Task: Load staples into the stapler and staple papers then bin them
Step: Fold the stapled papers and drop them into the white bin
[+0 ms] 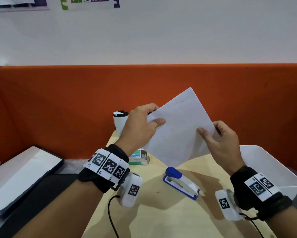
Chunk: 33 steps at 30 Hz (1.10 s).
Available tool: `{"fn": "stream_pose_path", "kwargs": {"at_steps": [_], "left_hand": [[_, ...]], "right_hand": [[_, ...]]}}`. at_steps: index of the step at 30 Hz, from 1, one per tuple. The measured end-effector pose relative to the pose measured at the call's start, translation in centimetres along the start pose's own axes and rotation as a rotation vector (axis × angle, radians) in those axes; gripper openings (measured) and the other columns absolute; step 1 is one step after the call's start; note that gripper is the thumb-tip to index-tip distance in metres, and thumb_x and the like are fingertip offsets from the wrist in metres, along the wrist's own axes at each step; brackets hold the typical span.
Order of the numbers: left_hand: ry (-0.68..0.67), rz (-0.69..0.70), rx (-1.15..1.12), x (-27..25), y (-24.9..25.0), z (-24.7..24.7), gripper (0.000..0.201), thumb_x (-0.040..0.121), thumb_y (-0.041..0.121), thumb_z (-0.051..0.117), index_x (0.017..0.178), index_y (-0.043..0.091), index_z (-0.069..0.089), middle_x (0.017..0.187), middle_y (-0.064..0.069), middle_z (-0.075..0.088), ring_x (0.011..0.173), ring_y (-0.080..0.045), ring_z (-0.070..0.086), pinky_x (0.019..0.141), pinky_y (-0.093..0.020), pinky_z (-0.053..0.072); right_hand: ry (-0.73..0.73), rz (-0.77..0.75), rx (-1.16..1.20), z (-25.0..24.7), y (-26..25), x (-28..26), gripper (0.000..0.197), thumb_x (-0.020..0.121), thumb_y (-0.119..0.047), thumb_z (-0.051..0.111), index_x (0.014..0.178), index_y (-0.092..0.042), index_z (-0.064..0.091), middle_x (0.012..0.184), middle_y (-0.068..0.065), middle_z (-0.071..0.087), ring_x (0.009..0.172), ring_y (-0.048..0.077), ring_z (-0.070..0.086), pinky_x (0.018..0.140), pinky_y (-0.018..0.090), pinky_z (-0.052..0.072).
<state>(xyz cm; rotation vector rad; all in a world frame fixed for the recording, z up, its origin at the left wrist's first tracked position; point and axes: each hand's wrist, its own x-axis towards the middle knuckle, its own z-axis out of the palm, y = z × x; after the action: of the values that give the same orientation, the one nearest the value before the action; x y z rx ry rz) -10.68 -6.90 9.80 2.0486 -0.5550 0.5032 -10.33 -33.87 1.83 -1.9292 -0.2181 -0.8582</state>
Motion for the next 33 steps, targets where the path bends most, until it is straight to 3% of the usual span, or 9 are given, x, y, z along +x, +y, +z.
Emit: {"fn": "stream_pose_path", "kwargs": {"at_steps": [4, 11, 13, 15, 18, 21, 26, 29, 33], "left_hand": [[0.001, 0.001, -0.02, 0.2, 0.1, 0.1, 0.008, 0.096, 0.021, 0.073, 0.097, 0.028, 0.07, 0.096, 0.014, 0.075, 0.085, -0.003, 0.07, 0.064, -0.016, 0.05], [0.012, 0.0, -0.068, 0.4, 0.2, 0.9, 0.006, 0.096, 0.02, 0.073, 0.101, 0.025, 0.072, 0.098, 0.013, 0.077, 0.086, -0.004, 0.073, 0.067, -0.02, 0.054], [0.052, 0.015, -0.062, 0.5, 0.2, 1.2, 0.006, 0.096, 0.021, 0.074, 0.1, 0.025, 0.072, 0.096, 0.013, 0.077, 0.084, -0.003, 0.072, 0.066, -0.02, 0.054], [0.113, 0.055, -0.022, 0.4, 0.3, 1.5, 0.006, 0.094, 0.024, 0.076, 0.1, 0.025, 0.073, 0.095, 0.014, 0.076, 0.083, -0.004, 0.072, 0.065, -0.022, 0.056], [0.15, 0.235, 0.228, 0.0, 0.7, 2.4, 0.009, 0.092, 0.031, 0.076, 0.098, 0.025, 0.074, 0.089, 0.014, 0.074, 0.075, -0.006, 0.067, 0.06, -0.024, 0.055], [0.087, 0.315, 0.405, -0.4, 1.2, 3.6, 0.009, 0.09, 0.033, 0.075, 0.096, 0.03, 0.069, 0.085, 0.015, 0.07, 0.073, -0.007, 0.065, 0.062, -0.03, 0.06], [0.025, 0.285, 0.419, -0.7, 2.1, 5.6, 0.014, 0.089, 0.031, 0.074, 0.097, 0.031, 0.063, 0.087, 0.015, 0.067, 0.075, -0.007, 0.064, 0.065, -0.034, 0.061], [-0.101, 0.364, 0.506, -1.5, 3.4, 7.1, 0.025, 0.087, 0.032, 0.073, 0.108, 0.032, 0.059, 0.098, 0.013, 0.063, 0.082, -0.01, 0.063, 0.071, -0.036, 0.057], [-0.252, 0.411, 0.682, -2.2, 4.6, 10.1, 0.05, 0.083, 0.031, 0.075, 0.127, 0.025, 0.051, 0.114, 0.001, 0.054, 0.088, -0.022, 0.059, 0.075, -0.038, 0.051]], "right_hand": [[0.003, -0.02, -0.001, -0.6, 0.5, 0.0, 0.027, 0.094, -0.044, 0.072, 0.101, -0.019, 0.065, 0.102, -0.01, 0.074, 0.089, 0.004, 0.071, 0.066, 0.024, 0.063], [0.007, -0.004, -0.026, -1.6, 1.1, -0.1, 0.028, 0.094, -0.046, 0.069, 0.101, -0.019, 0.068, 0.1, -0.011, 0.073, 0.088, 0.0, 0.07, 0.064, 0.021, 0.061], [0.022, 0.005, -0.03, -1.9, 1.2, -0.1, 0.027, 0.095, -0.046, 0.069, 0.099, -0.019, 0.068, 0.098, -0.009, 0.074, 0.085, 0.005, 0.07, 0.064, 0.028, 0.062], [0.033, 0.007, -0.043, -2.2, 1.3, 0.0, 0.021, 0.098, -0.044, 0.069, 0.097, -0.022, 0.068, 0.096, -0.009, 0.075, 0.084, 0.015, 0.071, 0.066, 0.045, 0.064], [0.038, -0.01, -0.082, -2.6, 1.1, -0.1, 0.016, 0.101, -0.04, 0.068, 0.095, -0.025, 0.066, 0.094, -0.01, 0.074, 0.082, 0.023, 0.07, 0.066, 0.055, 0.061], [0.049, -0.035, -0.134, -3.2, 1.0, 0.6, 0.016, 0.103, -0.037, 0.067, 0.094, -0.024, 0.065, 0.091, -0.011, 0.071, 0.081, 0.022, 0.067, 0.065, 0.05, 0.058], [0.052, 0.06, -0.095, -4.3, 0.7, 1.6, 0.01, 0.103, -0.032, 0.068, 0.101, -0.024, 0.063, 0.093, -0.011, 0.069, 0.083, 0.016, 0.066, 0.066, 0.03, 0.047], [0.057, 0.142, -0.05, -4.9, 0.1, 1.4, 0.023, 0.102, -0.026, 0.07, 0.114, -0.024, 0.051, 0.094, -0.007, 0.066, 0.082, 0.014, 0.063, 0.063, 0.027, 0.046], [-0.01, 0.104, 0.056, -6.0, -0.6, 1.5, 0.012, 0.102, -0.011, 0.068, 0.101, -0.014, 0.056, 0.093, 0.008, 0.073, 0.075, 0.019, 0.064, 0.056, 0.027, 0.044]]}}
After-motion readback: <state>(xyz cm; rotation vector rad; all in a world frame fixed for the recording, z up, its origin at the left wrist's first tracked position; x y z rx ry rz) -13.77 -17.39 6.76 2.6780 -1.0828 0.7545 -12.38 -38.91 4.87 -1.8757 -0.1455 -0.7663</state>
